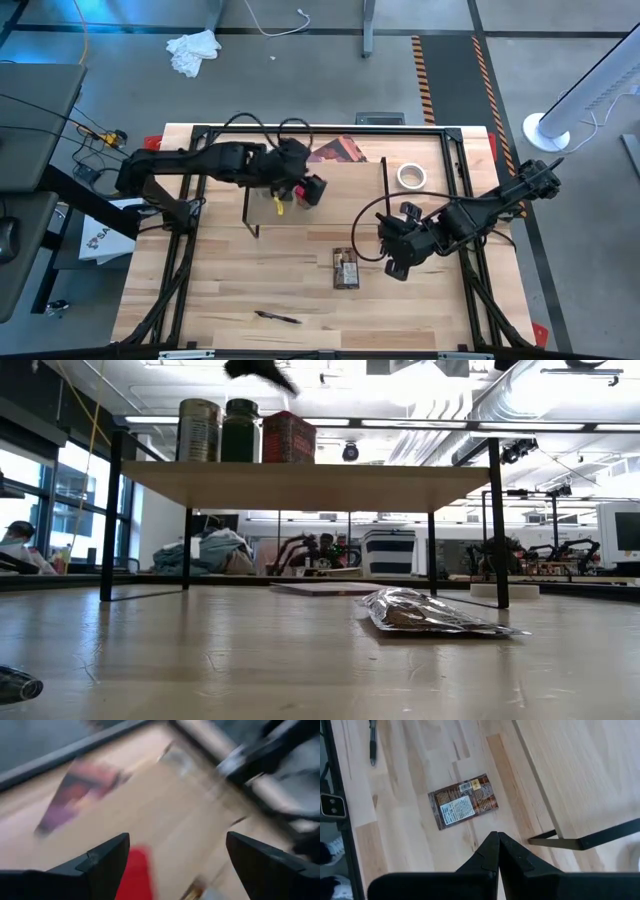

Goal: Shelf spices
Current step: Put the orange seasoning pack on the shelf

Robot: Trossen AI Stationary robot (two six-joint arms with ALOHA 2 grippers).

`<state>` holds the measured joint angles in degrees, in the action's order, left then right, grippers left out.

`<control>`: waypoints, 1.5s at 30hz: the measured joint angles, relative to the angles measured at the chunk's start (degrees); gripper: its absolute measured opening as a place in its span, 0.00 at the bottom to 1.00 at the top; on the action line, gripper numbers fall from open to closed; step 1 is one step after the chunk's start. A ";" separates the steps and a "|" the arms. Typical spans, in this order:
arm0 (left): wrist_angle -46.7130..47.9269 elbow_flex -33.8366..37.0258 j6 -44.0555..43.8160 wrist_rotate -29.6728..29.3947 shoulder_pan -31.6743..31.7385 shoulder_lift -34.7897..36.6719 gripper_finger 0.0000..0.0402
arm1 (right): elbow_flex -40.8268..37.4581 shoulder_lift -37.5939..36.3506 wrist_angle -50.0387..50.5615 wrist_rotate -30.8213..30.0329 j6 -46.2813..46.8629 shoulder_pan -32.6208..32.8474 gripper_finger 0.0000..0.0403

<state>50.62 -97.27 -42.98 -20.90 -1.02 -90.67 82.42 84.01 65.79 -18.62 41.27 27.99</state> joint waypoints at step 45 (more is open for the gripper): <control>11.29 19.67 -46.28 -22.91 -52.89 1.22 0.81 | -0.01 23.91 -22.19 9.86 -15.56 3.09 0.62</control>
<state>61.91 -77.60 -89.26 -43.80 -53.90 -89.45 82.41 107.92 43.60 -8.76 25.70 31.08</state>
